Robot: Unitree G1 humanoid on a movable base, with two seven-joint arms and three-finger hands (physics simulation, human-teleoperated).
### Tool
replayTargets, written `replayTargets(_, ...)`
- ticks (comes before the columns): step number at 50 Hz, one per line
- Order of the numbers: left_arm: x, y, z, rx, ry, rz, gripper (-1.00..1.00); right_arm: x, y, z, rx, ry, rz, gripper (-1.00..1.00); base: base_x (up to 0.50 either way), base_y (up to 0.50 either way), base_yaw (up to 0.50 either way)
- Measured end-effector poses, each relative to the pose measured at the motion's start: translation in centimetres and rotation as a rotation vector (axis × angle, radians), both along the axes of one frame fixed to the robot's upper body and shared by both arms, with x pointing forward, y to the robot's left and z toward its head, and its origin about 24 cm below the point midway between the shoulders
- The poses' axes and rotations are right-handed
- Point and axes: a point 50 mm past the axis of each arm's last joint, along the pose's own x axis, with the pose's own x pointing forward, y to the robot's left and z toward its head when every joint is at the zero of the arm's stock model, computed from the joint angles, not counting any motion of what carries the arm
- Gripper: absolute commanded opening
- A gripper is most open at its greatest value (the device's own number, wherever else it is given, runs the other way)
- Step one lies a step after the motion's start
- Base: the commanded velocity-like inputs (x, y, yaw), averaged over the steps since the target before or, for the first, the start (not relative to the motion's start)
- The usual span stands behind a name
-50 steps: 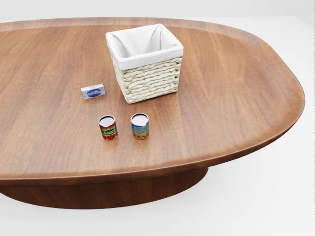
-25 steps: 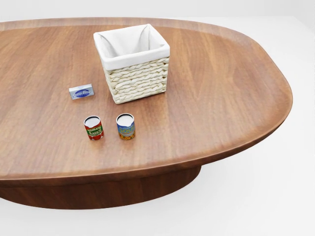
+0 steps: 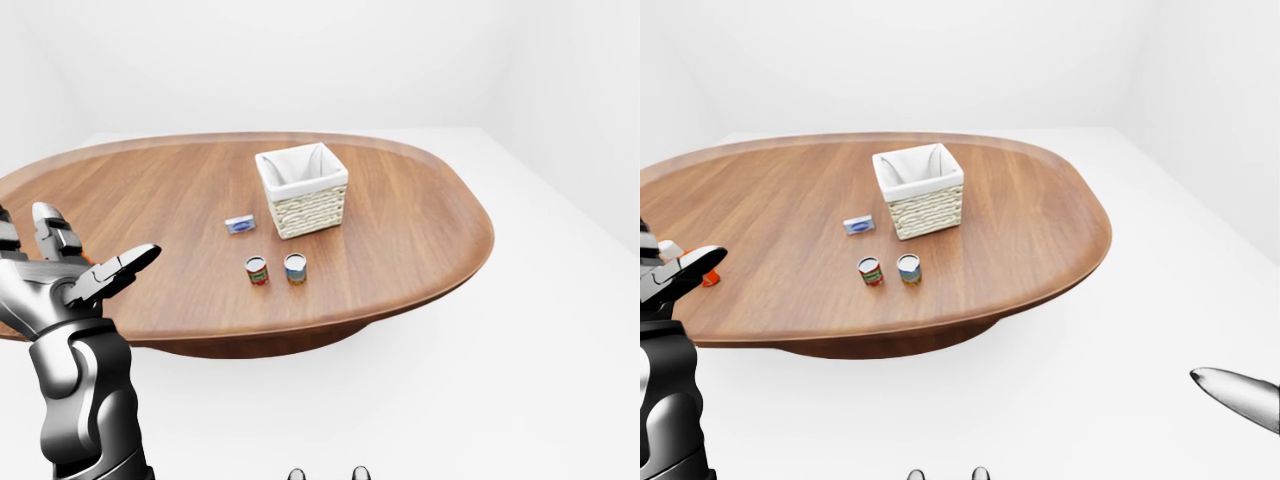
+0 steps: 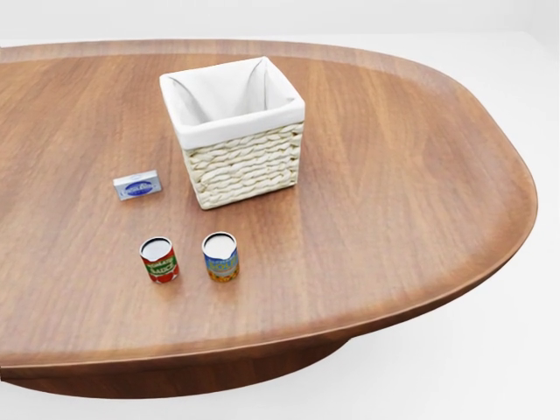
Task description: Pick up the tomato sauce, and put it in the basket.
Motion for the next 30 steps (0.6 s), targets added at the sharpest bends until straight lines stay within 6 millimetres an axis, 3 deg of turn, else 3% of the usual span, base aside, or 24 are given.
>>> replayTargets(30,-0.01,-0.09,0.07,0.001,-0.004,-0.002,1.0,0.12,0.07,0.06,-0.005,-0.007,0.002,1.0,0.29,0.0,0.0)
